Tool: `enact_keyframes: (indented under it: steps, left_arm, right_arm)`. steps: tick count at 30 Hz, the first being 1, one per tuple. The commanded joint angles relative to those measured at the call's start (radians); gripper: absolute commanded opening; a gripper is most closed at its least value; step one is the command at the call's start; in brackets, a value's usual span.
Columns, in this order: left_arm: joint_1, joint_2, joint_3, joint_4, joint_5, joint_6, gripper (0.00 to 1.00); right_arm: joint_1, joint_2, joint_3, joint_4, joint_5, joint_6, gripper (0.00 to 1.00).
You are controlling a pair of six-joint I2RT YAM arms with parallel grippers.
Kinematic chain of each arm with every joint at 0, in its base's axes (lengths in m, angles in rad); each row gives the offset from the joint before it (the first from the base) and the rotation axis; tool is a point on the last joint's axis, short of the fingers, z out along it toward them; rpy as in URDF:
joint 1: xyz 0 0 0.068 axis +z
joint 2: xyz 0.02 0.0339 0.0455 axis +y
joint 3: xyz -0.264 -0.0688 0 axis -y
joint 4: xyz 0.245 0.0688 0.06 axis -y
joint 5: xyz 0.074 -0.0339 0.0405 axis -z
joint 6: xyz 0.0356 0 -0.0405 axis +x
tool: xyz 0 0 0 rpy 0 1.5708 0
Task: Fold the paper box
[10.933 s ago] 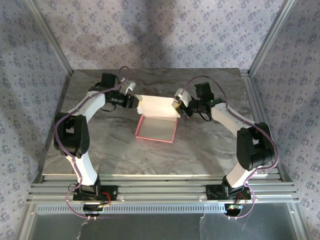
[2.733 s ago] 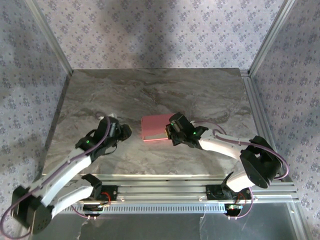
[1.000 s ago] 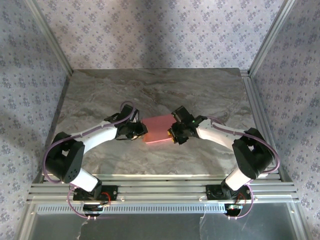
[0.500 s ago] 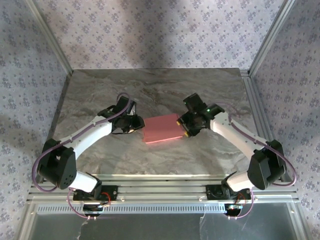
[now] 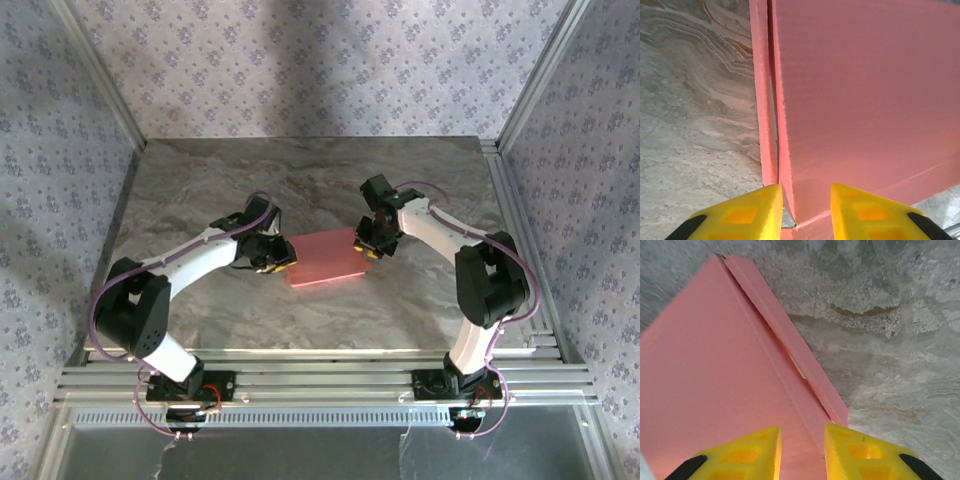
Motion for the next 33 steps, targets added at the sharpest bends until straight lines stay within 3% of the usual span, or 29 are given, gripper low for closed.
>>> enact_keyframes:
  steps: [1,24,33]
  left_arm:
    - [-0.018,0.016,-0.027,0.034,0.028,-0.021,0.3]
    - [-0.053,0.049,-0.086,0.018,-0.077,0.01,0.22]
    - [-0.065,0.007,-0.085,0.011,-0.123,0.017,0.18]
  right_arm:
    - [0.01,0.023,0.02,-0.044,-0.017,-0.068,0.29]
    - [0.028,0.069,-0.077,-0.031,0.042,-0.119,0.11]
    - [0.031,0.02,-0.078,-0.04,0.072,-0.128,0.1]
